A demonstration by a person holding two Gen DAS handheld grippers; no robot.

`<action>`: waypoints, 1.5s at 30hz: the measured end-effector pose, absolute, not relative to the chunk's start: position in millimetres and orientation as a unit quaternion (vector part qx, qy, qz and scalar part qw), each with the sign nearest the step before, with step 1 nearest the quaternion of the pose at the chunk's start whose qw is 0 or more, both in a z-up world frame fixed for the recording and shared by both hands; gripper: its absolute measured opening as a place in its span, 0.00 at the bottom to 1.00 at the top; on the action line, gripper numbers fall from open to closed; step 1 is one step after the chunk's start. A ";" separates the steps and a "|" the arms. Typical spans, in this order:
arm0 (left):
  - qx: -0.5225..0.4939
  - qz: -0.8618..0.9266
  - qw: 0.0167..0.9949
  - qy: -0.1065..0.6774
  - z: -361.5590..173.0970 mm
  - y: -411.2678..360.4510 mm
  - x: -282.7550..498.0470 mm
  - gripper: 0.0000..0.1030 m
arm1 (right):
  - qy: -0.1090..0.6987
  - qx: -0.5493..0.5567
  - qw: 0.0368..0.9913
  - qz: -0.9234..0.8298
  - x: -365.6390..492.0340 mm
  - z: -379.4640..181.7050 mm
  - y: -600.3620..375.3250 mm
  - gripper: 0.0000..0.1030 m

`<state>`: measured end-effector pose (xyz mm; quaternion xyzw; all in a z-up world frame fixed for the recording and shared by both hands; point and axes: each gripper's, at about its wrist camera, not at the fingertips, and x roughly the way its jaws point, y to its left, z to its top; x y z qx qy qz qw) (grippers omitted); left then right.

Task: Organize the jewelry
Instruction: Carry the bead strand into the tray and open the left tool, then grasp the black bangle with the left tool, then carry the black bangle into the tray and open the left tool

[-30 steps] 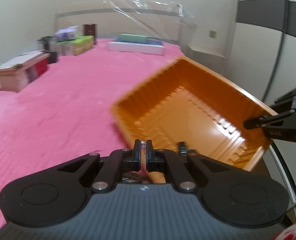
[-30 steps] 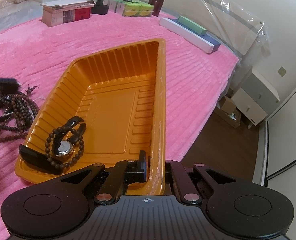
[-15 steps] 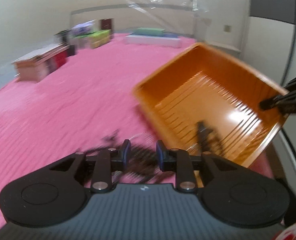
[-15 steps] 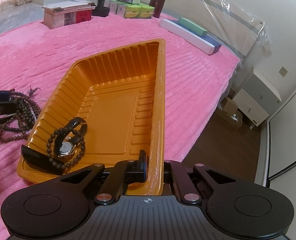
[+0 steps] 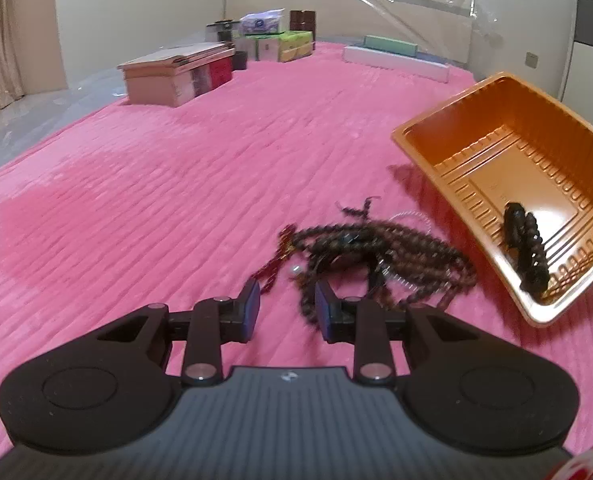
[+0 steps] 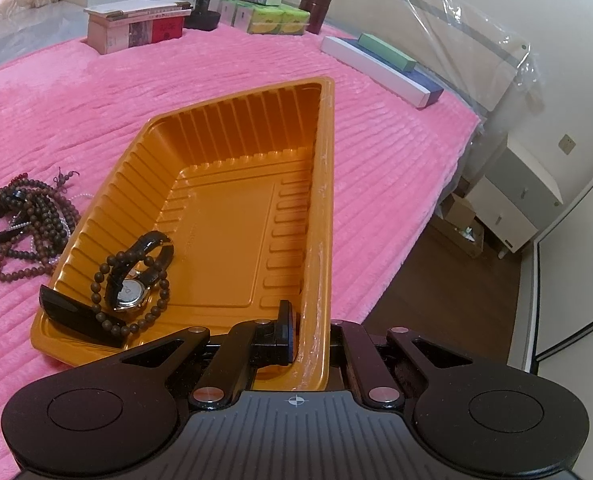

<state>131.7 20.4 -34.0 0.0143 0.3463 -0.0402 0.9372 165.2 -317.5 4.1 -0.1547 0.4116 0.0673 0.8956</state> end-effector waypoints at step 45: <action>0.065 -0.151 0.927 0.336 19.6 -34.9 149.9 0.02 | 0.412 -0.156 0.896 0.064 167.2 5.5 -317.5 0.04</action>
